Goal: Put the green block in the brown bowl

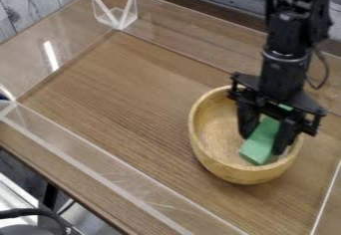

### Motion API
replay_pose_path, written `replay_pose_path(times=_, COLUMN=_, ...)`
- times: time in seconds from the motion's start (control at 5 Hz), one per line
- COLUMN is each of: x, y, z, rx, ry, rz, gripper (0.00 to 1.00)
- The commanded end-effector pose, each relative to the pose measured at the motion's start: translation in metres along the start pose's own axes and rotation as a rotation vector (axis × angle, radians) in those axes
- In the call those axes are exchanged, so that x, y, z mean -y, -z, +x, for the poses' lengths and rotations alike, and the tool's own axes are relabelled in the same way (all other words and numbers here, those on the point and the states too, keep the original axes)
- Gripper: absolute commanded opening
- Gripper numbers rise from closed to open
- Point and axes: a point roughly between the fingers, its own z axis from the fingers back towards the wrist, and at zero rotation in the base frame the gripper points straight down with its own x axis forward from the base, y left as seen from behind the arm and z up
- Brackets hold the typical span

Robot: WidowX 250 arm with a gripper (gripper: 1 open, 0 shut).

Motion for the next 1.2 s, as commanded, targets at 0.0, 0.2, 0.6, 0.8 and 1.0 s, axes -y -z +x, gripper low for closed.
replay_pose_path(times=0.0, x=-0.015, y=-0.017, z=0.002, rx=0.071, ry=-0.016, rz=-0.006, gripper=0.0)
replay_pose_path(times=0.2, x=-0.015, y=-0.021, z=0.002, rx=0.068, ry=-0.018, rz=-0.008, gripper=1.0)
replay_pose_path(times=0.6, x=-0.019, y=-0.048, z=-0.001, rx=0.113, ry=-0.032, rz=-0.011, gripper=1.0)
replay_pose_path(times=0.8, x=-0.028, y=-0.077, z=-0.005, rx=0.166, ry=-0.051, rz=-0.014, gripper=1.0)
replay_pose_path(times=1.0, x=-0.043, y=-0.105, z=-0.007, rx=0.213, ry=-0.083, rz=-0.009, gripper=1.0)
